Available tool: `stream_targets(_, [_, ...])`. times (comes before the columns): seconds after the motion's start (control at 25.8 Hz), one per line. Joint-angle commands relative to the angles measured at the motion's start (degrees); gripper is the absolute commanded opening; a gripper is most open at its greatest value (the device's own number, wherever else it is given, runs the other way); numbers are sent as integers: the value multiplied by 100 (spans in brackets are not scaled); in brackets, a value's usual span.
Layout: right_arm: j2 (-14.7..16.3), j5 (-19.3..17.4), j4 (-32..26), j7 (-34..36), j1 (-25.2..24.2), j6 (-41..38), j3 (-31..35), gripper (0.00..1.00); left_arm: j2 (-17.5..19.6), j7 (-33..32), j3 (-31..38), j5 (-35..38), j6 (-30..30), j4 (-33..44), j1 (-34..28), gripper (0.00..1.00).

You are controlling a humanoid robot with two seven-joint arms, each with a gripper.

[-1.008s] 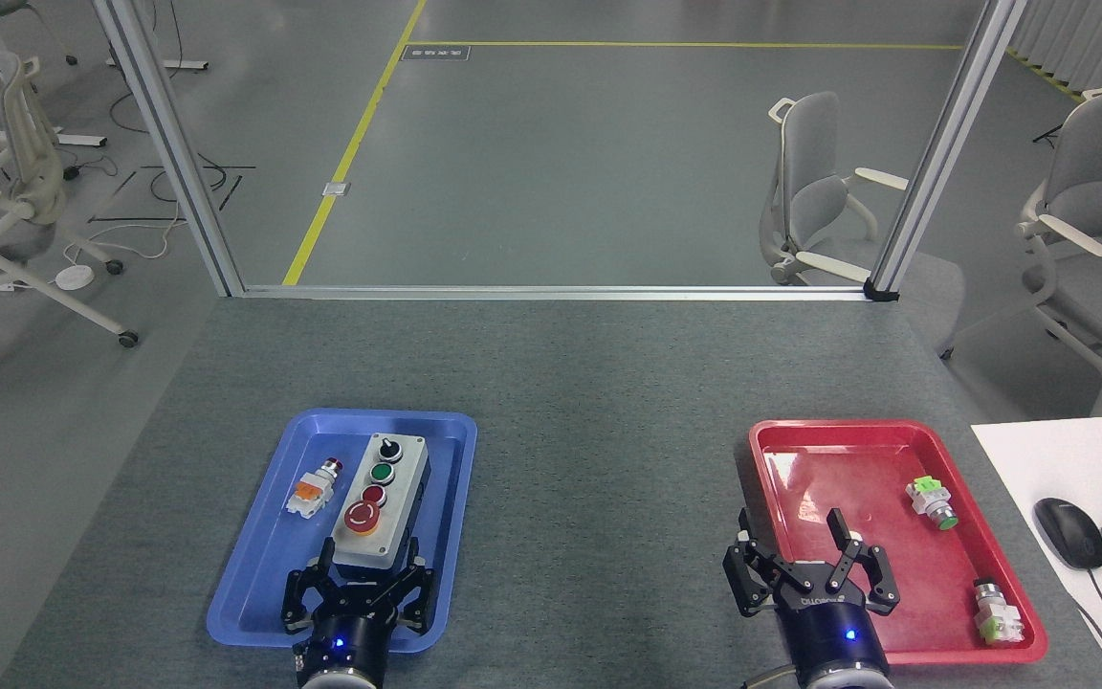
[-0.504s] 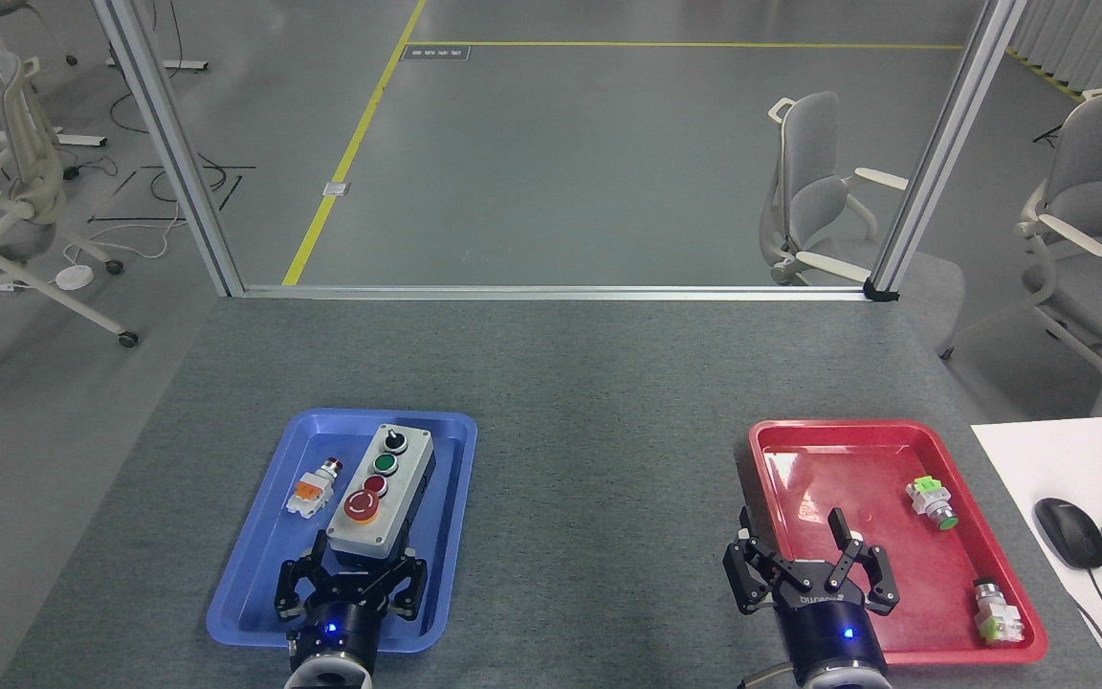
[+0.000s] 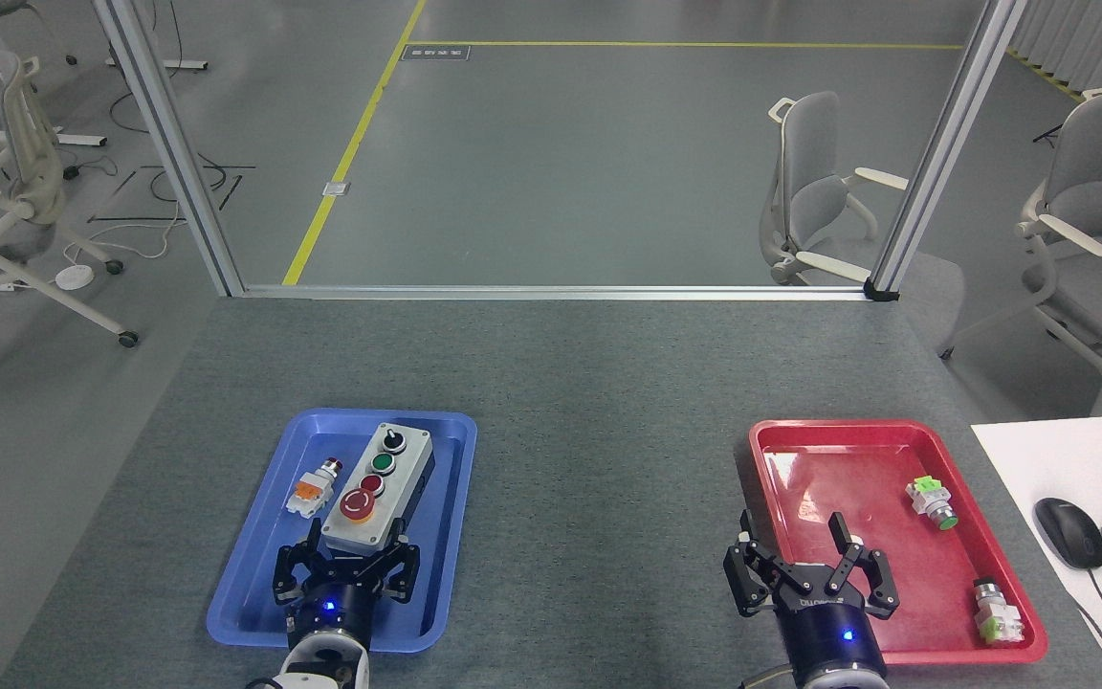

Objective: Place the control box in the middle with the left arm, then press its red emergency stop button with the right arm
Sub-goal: 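Grasp the near end of the gray control box with the left gripper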

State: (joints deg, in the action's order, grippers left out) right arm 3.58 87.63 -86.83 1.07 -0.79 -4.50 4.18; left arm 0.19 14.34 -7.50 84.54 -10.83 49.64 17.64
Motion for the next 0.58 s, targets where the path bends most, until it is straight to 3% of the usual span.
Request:
stream_targets(0.0, [11, 0, -1, -1, 0, 1, -5, 98, -63, 25, -5, -43, 45, -315, 134, 99])
stream_targets(0.31, [20, -9, 43, -1, 8, 1, -5, 98, -124, 16, -41, -52, 63, -394, 354, 98])
stream_targets(0.43, [11, -9, 70, -1, 8, 1, -5, 98, -115, 7, -41, -52, 291, -394, 416, 76])
stream_targets(0.54, [11, -9, 78, -1, 0, -51, -5, 98, -45, 7, -32, -52, 775, -394, 424, 41])
